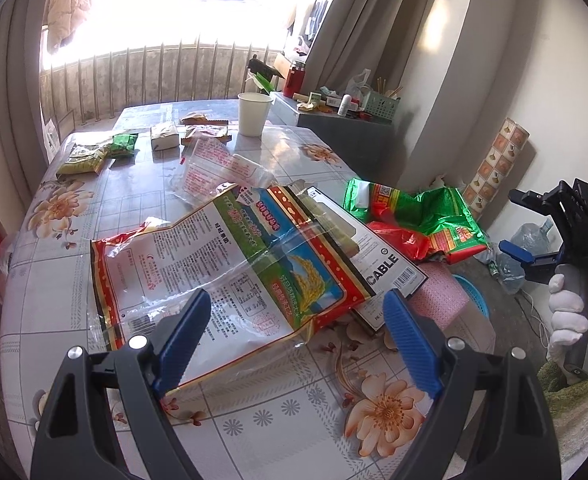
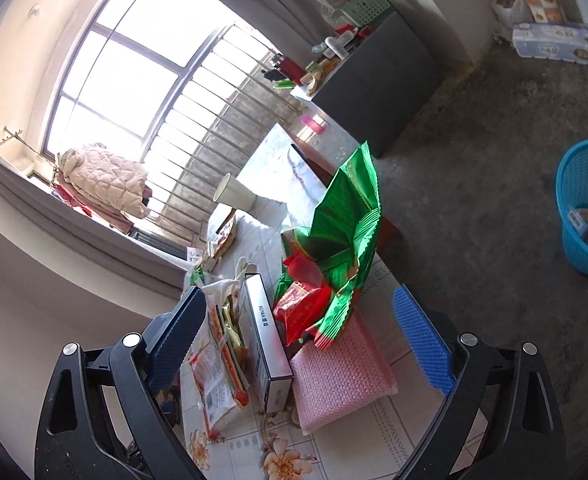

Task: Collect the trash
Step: 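Move both open grippers back over the table toward the rice bag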

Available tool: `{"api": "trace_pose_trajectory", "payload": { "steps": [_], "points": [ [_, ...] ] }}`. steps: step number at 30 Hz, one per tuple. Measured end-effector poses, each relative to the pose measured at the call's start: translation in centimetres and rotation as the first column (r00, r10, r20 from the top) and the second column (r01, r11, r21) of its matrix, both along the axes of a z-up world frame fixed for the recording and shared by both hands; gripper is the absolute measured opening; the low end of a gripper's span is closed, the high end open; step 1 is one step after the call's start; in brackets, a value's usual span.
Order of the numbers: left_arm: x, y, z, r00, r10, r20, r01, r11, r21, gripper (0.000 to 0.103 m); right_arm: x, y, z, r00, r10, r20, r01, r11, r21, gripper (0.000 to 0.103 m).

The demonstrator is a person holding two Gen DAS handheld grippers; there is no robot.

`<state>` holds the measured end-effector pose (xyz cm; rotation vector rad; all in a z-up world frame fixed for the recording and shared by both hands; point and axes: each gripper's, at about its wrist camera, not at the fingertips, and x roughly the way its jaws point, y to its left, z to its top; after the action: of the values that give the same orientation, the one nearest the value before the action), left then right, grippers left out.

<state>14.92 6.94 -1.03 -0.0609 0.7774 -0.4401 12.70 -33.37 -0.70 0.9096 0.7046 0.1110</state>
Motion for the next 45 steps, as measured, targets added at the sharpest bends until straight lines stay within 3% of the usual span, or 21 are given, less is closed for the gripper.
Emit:
{"api": "trace_pose_trajectory", "payload": {
  "steps": [9,18,24,29,32,34,36,39,41,43,45],
  "points": [
    [-0.2,0.0,-0.1,1.000,0.005,0.002,-0.005,1.000,0.009,0.086,4.4,-1.2,-2.0,0.992,-0.009,-0.125,0.015,0.999,0.047,0.077],
    [-0.4,0.9,-0.8,1.000,0.013,-0.002,-0.013,0.999,0.033,0.086,2.4,-1.3,-0.9,0.989,-0.068,-0.132,0.063,0.997,-0.043,0.077],
    [-0.4,1.8,-1.1,1.000,0.020,-0.006,-0.020,0.999,0.033,0.086,-0.5,-0.8,1.2,0.991,-0.059,-0.121,0.036,0.983,-0.180,0.077],
    [-1.0,1.9,-1.3,1.000,-0.003,-0.023,0.004,0.999,0.042,0.086,-2.4,1.0,2.9,0.983,0.028,-0.182,-0.080,0.955,-0.286,0.077],
    [-1.5,1.6,-1.5,0.999,-0.041,-0.025,0.042,0.998,0.041,0.086,-3.4,3.4,5.0,0.944,0.154,-0.293,-0.267,0.878,-0.398,0.077],
    [-1.8,1.4,-1.5,0.997,-0.068,-0.022,0.069,0.997,0.037,0.086,-4.4,5.1,6.4,0.895,0.221,-0.388,-0.394,0.798,-0.455,0.077],
    [-2.0,1.3,-1.6,0.995,-0.097,-0.023,0.098,0.995,0.031,0.086,-5.2,6.9,6.7,0.806,0.282,-0.521,-0.541,0.709,-0.453,0.077],
    [-2.1,1.0,-1.8,0.990,-0.133,-0.035,0.134,0.991,0.023,0.086,-6.5,9.7,5.4,0.599,0.331,-0.729,-0.747,0.559,-0.360,0.077],
    [-2.2,0.8,-2.0,0.989,-0.146,-0.039,0.147,0.989,0.027,0.086,-7.4,11.0,3.5,0.444,0.334,-0.832,-0.837,0.487,-0.251,0.077],
    [-2.4,0.8,-2.1,0.987,-0.158,-0.038,0.158,0.987,0.020,0.086,-8.0,11.9,1.5,0.316,0.292,-0.903,-0.887,0.428,-0.173,0.077],
    [-2.5,0.8,-2.3,0.986,-0.165,-0.040,0.165,0.986,0.009,0.086,-8.2,12.7,-0.3,0.224,0.239,-0.945,-0.920,0.373,-0.123,0.077]
  ]
}}
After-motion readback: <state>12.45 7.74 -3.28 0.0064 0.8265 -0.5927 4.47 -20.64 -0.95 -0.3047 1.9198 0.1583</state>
